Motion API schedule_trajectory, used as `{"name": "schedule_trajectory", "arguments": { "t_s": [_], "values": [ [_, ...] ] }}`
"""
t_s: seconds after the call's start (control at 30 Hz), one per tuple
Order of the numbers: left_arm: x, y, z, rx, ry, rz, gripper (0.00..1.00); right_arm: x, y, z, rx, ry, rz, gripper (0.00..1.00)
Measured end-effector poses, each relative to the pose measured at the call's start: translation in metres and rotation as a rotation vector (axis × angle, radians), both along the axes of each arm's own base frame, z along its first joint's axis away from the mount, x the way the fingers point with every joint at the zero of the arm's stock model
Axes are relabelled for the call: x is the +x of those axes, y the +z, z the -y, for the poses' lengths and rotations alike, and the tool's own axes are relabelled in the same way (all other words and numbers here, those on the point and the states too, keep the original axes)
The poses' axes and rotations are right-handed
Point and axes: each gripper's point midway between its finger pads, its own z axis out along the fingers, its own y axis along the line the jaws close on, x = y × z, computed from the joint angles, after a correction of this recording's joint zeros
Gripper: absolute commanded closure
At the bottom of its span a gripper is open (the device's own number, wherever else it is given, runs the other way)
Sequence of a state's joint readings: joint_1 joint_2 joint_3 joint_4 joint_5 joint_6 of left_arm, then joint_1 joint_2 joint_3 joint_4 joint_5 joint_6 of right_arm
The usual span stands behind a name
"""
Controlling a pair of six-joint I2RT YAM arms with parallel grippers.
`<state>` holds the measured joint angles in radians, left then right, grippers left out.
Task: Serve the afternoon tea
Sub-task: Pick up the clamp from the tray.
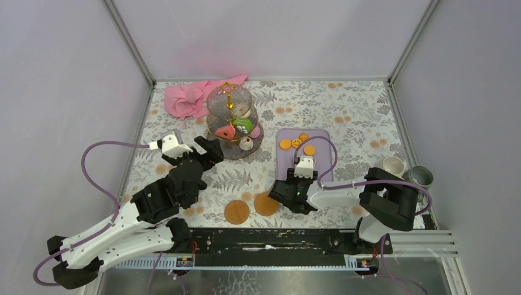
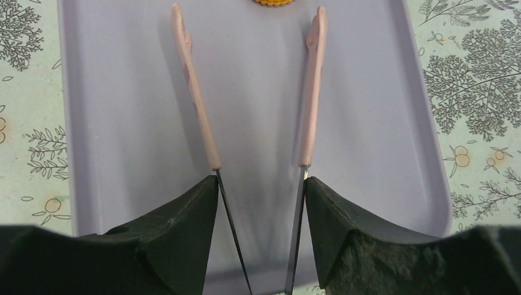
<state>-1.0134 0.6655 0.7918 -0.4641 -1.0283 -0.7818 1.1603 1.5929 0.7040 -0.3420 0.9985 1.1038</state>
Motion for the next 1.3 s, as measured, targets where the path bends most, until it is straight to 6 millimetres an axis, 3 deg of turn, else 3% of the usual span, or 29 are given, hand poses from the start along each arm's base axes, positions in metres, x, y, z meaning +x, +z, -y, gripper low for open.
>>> {"name": "schedule_trajectory", "arguments": {
  "t_s": [0.37,0.77,1.07,1.3],
  "values": [
    [0.000,-0.001,0.000,0.008,-0.001,-0.001,0.07,0.003,-0.006,-0.007,0.035,0.018,-0.040,0.41],
    [-0.002,0.003,-0.003,-0.010,-0.001,0.010,0.07,0.000,-0.007,-0.004,0.037,0.019,-0.054,0.55],
    [-0.002,0.003,-0.003,-0.009,-0.001,0.010,0.07,0.000,0.025,0.000,0.083,0.045,-0.048,0.55],
    [0.000,0.008,-0.003,-0.007,-0.004,0.034,0.06,0.016,0.056,0.024,0.165,0.020,-0.064,0.56]
  ]
}}
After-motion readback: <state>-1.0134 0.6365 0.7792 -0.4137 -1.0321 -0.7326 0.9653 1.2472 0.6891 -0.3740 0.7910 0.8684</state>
